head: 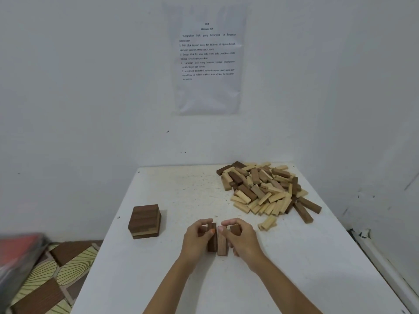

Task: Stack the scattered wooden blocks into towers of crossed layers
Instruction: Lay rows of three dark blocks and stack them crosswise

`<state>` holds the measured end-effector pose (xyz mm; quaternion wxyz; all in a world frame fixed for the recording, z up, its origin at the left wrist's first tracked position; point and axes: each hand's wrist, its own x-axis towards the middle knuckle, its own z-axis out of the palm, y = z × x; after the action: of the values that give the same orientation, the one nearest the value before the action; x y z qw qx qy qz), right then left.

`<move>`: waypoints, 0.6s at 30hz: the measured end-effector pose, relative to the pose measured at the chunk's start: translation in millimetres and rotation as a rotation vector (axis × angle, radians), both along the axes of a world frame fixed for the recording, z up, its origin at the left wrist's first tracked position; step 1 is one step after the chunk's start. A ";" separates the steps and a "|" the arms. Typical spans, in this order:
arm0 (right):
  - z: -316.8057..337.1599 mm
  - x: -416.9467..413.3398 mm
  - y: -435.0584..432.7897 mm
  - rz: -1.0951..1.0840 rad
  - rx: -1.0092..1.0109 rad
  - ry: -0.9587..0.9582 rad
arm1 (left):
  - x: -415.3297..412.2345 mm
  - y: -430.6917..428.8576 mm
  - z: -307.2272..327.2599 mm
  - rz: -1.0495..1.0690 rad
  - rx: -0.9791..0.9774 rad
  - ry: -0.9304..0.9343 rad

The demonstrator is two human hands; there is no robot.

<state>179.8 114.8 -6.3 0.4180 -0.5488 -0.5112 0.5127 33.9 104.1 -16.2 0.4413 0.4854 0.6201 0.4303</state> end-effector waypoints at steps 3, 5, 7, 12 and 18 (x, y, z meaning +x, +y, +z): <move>-2.0 -1.7 -1.9 -0.029 -0.025 -0.026 | -0.3 -4.5 -3.7 -0.006 0.027 0.062; -1.1 -2.7 -1.2 -0.071 -0.096 0.044 | 1.0 -5.5 -3.8 0.010 0.044 0.117; -0.7 -1.7 0.7 -0.098 -0.155 0.101 | 2.0 -4.7 -3.7 0.050 0.064 0.179; -6.7 7.7 0.5 -0.094 -0.079 0.062 | -3.1 -7.9 0.1 -0.007 0.064 0.090; -17.3 19.7 1.3 -0.011 0.096 -0.097 | -29.1 -14.0 -3.8 -0.347 0.005 0.213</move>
<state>199.5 116.2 -23.5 0.4213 -0.5551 -0.5520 0.4580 4.8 90.1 -20.0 0.4397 0.6288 0.5692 0.2954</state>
